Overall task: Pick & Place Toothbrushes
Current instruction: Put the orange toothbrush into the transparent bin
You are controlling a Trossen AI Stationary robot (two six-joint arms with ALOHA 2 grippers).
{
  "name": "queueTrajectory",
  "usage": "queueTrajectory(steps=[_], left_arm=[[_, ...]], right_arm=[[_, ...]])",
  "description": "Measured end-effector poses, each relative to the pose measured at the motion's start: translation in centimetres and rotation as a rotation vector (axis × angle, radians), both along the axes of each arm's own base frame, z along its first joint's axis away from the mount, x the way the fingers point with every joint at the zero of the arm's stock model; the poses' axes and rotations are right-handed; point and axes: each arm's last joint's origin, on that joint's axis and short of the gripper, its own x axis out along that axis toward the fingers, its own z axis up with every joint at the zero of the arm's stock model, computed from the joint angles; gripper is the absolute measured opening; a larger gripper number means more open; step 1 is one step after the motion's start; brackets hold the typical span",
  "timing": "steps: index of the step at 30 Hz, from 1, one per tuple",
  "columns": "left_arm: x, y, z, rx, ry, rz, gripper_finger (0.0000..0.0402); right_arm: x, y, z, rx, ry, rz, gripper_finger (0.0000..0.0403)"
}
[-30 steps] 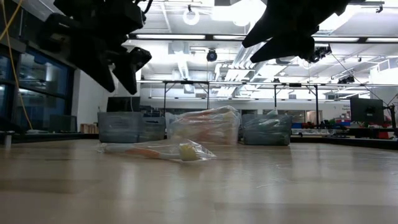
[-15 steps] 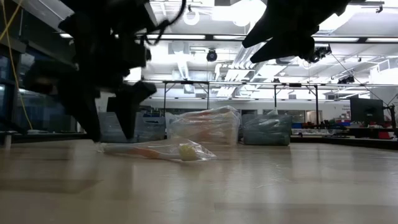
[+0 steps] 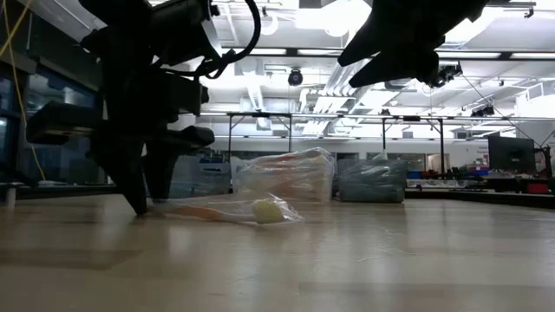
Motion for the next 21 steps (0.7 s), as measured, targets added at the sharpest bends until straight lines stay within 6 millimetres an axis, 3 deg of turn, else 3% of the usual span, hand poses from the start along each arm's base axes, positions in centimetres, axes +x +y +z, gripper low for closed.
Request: queueTrajectory(steps=[6,15,21], left_arm=[[0.0,0.0,0.0,-0.02,0.005,-0.007,0.0016],[-0.1,-0.1,0.3,-0.049,0.0,0.017,0.0009],[0.6,-0.1,3.0,-0.059,-0.057,0.034,0.0008]], right_arm=[[-0.1,0.3,0.0,0.01,0.005,0.024,0.0247],[-1.0,2.5,-0.1,0.018,-0.001,0.087,0.0247],[-1.2,4.2,-1.1,-0.002,0.02,0.123,0.0247]])
